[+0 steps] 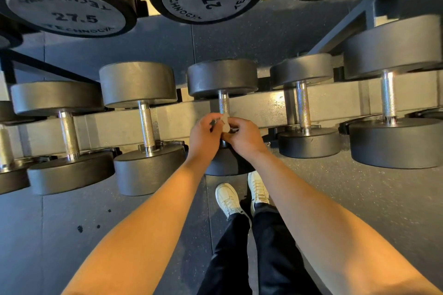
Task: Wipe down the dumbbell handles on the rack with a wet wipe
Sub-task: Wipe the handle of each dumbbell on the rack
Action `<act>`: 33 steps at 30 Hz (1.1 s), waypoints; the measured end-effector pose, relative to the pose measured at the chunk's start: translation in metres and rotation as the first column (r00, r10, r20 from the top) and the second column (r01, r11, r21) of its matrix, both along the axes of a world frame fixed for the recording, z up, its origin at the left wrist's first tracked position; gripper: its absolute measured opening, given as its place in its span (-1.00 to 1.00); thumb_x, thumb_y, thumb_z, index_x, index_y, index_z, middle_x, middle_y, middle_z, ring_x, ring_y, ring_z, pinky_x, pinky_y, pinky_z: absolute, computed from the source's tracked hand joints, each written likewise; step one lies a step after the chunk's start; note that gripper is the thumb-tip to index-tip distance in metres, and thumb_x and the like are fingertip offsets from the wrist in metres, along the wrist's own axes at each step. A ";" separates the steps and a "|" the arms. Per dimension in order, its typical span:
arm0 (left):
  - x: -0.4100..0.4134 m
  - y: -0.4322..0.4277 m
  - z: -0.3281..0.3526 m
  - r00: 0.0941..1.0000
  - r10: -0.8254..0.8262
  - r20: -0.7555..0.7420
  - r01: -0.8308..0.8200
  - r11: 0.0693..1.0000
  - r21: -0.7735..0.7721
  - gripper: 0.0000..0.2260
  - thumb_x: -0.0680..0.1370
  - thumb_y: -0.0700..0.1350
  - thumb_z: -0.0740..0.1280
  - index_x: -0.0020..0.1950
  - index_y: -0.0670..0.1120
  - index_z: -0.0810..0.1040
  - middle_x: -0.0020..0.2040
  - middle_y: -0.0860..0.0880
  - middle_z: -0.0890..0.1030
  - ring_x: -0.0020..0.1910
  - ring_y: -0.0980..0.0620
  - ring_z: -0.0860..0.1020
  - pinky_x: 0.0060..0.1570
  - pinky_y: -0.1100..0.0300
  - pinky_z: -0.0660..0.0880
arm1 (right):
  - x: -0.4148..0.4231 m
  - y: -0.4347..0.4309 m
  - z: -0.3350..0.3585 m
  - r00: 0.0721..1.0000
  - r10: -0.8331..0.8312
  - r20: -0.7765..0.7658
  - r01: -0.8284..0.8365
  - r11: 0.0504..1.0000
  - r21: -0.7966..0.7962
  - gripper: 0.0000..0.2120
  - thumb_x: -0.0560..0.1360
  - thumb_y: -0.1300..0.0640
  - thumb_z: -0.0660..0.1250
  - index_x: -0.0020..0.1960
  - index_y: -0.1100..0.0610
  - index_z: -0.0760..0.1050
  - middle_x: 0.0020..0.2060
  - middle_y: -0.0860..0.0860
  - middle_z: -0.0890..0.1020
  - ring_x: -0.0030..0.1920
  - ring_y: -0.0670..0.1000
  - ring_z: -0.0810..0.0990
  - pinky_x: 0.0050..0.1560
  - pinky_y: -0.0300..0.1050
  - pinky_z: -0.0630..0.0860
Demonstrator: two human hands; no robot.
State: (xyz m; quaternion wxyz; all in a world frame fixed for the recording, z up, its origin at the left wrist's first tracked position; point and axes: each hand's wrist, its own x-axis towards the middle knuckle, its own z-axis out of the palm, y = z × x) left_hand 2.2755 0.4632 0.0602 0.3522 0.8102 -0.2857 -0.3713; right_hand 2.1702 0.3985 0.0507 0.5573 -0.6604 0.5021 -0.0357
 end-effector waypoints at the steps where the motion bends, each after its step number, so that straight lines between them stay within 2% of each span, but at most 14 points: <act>1: 0.001 -0.004 0.001 0.998 0.067 0.018 -0.067 0.998 -0.005 -0.84 0.67 -0.14 0.24 0.16 0.05 0.57 0.09 0.05 0.63 -0.01 0.19 0.57 -0.01 0.27 0.48 | -0.002 -0.001 0.001 0.998 -0.045 0.047 0.044 0.999 0.013 -0.66 0.50 0.17 0.44 0.25 -0.03 0.62 0.10 -0.10 0.68 0.13 -0.11 0.60 0.18 -0.15 0.53; 4: 0.003 -0.024 -0.003 0.974 0.226 0.022 -0.225 0.974 -0.027 -0.78 0.67 -0.11 0.23 0.26 0.00 0.58 0.15 0.03 0.63 0.08 0.10 0.57 0.01 0.30 0.46 | -0.002 0.001 0.004 0.981 -0.186 0.058 0.187 0.982 -0.013 -0.72 0.53 0.29 0.30 0.14 -0.02 0.59 0.03 -0.10 0.65 0.10 -0.07 0.58 0.13 -0.17 0.50; 6: 0.004 -0.038 -0.009 0.986 0.169 0.004 -0.169 0.985 -0.031 -0.77 0.66 -0.08 0.23 0.28 0.04 0.59 0.20 0.05 0.60 0.14 0.12 0.55 0.03 0.36 0.42 | 0.001 0.003 0.004 0.981 -0.184 -0.061 0.180 0.982 -0.061 -0.73 0.57 0.22 0.24 0.17 -0.04 0.57 0.01 -0.07 0.64 0.10 0.04 0.61 0.11 -0.03 0.55; 8: 0.003 -0.045 -0.016 0.996 0.062 0.059 -0.060 0.998 -0.033 -0.77 0.67 -0.09 0.23 0.27 0.02 0.59 0.23 0.04 0.59 0.16 0.12 0.53 0.05 0.46 0.37 | 0.002 0.004 0.002 0.969 -0.165 -0.183 0.146 0.983 -0.114 -0.67 0.61 0.14 0.24 0.34 -0.06 0.52 0.18 -0.02 0.65 0.20 0.09 0.59 0.16 0.00 0.51; 11: 0.003 -0.046 -0.024 0.986 -0.049 0.159 0.051 0.999 -0.011 -0.80 0.68 -0.14 0.20 0.15 -0.08 0.62 0.10 -0.02 0.61 0.02 0.11 0.53 -0.15 0.59 0.33 | 0.003 0.005 -0.002 0.959 -0.203 -0.199 0.167 0.969 -0.184 -0.68 0.61 0.12 0.24 0.33 -0.08 0.54 0.16 -0.02 0.66 0.17 0.11 0.61 0.14 -0.04 0.49; 15: 0.009 -0.045 -0.016 0.984 -0.083 0.158 0.059 0.987 0.148 -0.80 0.70 -0.14 0.18 0.19 -0.12 0.58 -0.01 -0.03 0.61 -0.12 0.12 0.54 -0.22 0.45 0.36 | 0.001 0.007 -0.008 0.943 -0.287 -0.166 0.268 0.955 -0.130 -0.67 0.60 0.17 0.22 0.29 -0.08 0.57 0.14 -0.04 0.67 0.17 0.10 0.61 0.20 0.03 0.53; 19: 0.010 -0.023 -0.017 0.979 -0.199 0.045 0.172 0.922 0.346 -0.86 0.65 -0.21 0.17 -0.02 -0.11 0.50 -0.16 -0.06 0.56 -0.22 0.04 0.53 -0.29 0.26 0.39 | -0.002 0.004 -0.008 0.936 -0.305 -0.173 0.289 0.950 -0.116 -0.70 0.59 0.21 0.22 0.24 -0.01 0.59 0.11 -0.04 0.66 0.16 0.07 0.60 0.19 0.09 0.55; 22: 0.015 -0.021 -0.028 0.958 -0.281 -0.062 0.276 0.835 0.476 -0.72 0.60 -0.14 0.14 0.18 -0.24 0.51 0.11 -0.25 0.60 0.10 -0.22 0.59 0.00 0.01 0.53 | -0.001 0.003 -0.007 0.931 -0.296 -0.214 0.267 0.951 -0.153 -0.69 0.60 0.20 0.22 0.26 -0.01 0.60 0.15 -0.03 0.65 0.17 0.05 0.59 0.12 -0.05 0.52; 24: 0.017 -0.029 -0.027 0.955 -0.289 -0.061 0.273 0.787 0.553 -0.64 0.66 -0.18 0.12 0.43 -0.27 0.38 0.33 -0.27 0.50 0.33 -0.26 0.49 0.28 -0.03 0.43 | -0.001 0.003 -0.008 0.929 -0.296 -0.221 0.266 0.951 -0.156 -0.69 0.61 0.19 0.21 0.26 -0.03 0.60 0.16 -0.04 0.65 0.16 0.03 0.59 0.07 -0.11 0.49; 26: 0.018 -0.032 -0.019 0.950 -0.300 -0.082 0.296 0.789 0.538 -0.62 0.69 -0.18 0.10 0.49 -0.25 0.34 0.42 -0.25 0.46 0.40 -0.24 0.43 0.36 0.01 0.36 | -0.001 0.003 -0.009 0.929 -0.301 -0.216 0.270 0.949 -0.162 -0.70 0.61 0.19 0.21 0.25 -0.02 0.60 0.14 -0.05 0.66 0.14 0.01 0.60 0.04 -0.13 0.48; 28: 0.021 -0.031 -0.022 0.949 -0.301 -0.096 0.307 0.810 0.500 -0.66 0.68 -0.17 0.14 0.42 -0.26 0.45 0.37 -0.23 0.52 0.37 -0.22 0.46 0.30 0.05 0.39 | -0.001 0.004 -0.008 0.929 -0.308 -0.207 0.273 0.945 -0.182 -0.71 0.61 0.20 0.22 0.23 -0.01 0.61 0.12 -0.05 0.66 0.13 0.00 0.60 0.00 -0.16 0.46; 30: 0.020 -0.028 -0.019 0.955 -0.265 -0.132 0.295 0.825 0.482 -0.75 0.66 -0.15 0.18 0.17 -0.22 0.60 0.08 -0.17 0.63 0.15 -0.20 0.56 0.05 0.07 0.47 | -0.002 0.005 -0.007 0.930 -0.317 -0.187 0.283 0.940 -0.189 -0.72 0.61 0.21 0.22 0.21 0.00 0.62 0.11 -0.04 0.67 0.13 0.00 0.61 0.00 -0.17 0.47; 32: 0.018 -0.022 -0.015 0.956 -0.266 -0.124 0.293 0.831 0.473 -0.78 0.62 -0.10 0.24 -0.18 -0.10 0.58 -0.25 -0.05 0.58 -0.13 -0.11 0.55 -0.26 0.13 0.40 | -0.002 0.005 -0.006 0.929 -0.329 -0.168 0.299 0.937 -0.178 -0.72 0.61 0.22 0.22 0.20 0.01 0.62 0.10 -0.03 0.68 0.12 0.01 0.61 0.00 -0.16 0.48; 33: 0.017 -0.018 -0.012 0.954 -0.278 -0.113 0.297 0.827 0.476 -0.77 0.60 -0.07 0.28 -0.25 -0.06 0.53 -0.30 -0.02 0.55 -0.17 -0.08 0.53 -0.29 0.15 0.35 | -0.002 0.006 -0.006 0.928 -0.333 -0.169 0.305 0.937 -0.172 -0.72 0.61 0.23 0.22 0.19 0.01 0.63 0.09 -0.03 0.68 0.11 0.01 0.62 -0.02 -0.17 0.47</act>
